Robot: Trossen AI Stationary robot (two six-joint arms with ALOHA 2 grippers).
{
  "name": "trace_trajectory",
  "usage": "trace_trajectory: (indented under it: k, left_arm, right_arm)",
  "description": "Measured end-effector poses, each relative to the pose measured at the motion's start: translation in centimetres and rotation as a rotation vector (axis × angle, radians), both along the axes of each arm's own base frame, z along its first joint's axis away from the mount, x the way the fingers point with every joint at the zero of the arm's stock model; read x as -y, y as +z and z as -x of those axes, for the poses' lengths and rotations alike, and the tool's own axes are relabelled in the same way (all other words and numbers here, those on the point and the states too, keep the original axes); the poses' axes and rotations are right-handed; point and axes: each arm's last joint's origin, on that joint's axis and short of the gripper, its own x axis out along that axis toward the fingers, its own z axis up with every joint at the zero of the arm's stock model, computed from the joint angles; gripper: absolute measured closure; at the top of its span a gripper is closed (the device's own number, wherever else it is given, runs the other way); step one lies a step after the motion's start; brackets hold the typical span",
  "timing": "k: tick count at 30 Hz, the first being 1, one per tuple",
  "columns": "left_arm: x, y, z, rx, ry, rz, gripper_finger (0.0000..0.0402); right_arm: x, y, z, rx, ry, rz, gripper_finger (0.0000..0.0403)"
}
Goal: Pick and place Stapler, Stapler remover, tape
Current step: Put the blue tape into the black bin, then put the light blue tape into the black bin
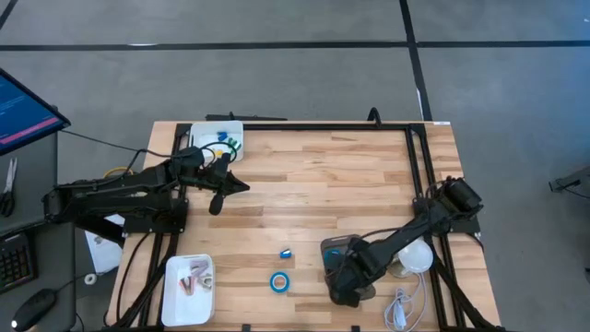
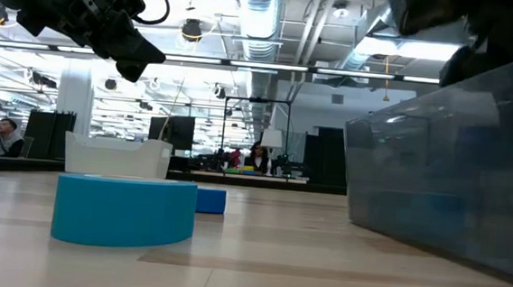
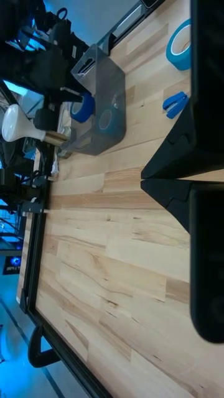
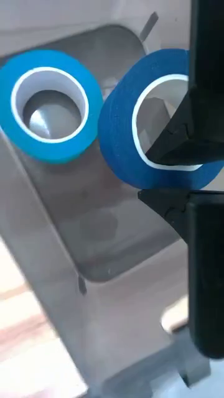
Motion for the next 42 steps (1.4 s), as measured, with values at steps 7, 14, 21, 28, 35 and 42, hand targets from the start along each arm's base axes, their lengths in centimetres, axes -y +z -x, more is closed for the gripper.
trace_trajectory:
  k: [7, 14, 21, 28, 35, 42]
  left_arm:
    - [0.0, 0.0, 0.0, 0.002, 0.0, -0.001, 0.0399]
    - [0.0, 0.0, 0.0, 0.003, 0.0, -0.001, 0.0399]
    - [0.0, 0.0, 0.0, 0.003, 0.0, -0.001, 0.0399]
    - [0.0, 0.0, 0.0, 0.003, 0.0, -0.001, 0.0399]
    - [0.0, 0.0, 0.0, 0.003, 0.0, -0.002, 0.0399]
    - [0.0, 0.0, 0.0, 0.003, 0.0, -0.001, 0.0399]
  right_arm:
    - [0.1, -1.5, 0.2, -0.002, 0.016, -0.048, 0.0378]
    - [0.2, -2.4, 0.3, 0.009, 0.018, -0.058, 0.0378]
    - [0.4, -2.4, 0.1, 0.016, 0.012, -0.062, 0.0347]
    - [0.8, -2.3, -0.2, -0.011, -0.033, -0.115, 0.027]
    - [1.7, -0.2, -1.9, -0.056, -0.104, -0.265, 0.026]
    - [1.9, 4.1, -3.6, 0.006, -0.072, -0.287, 0.0299]
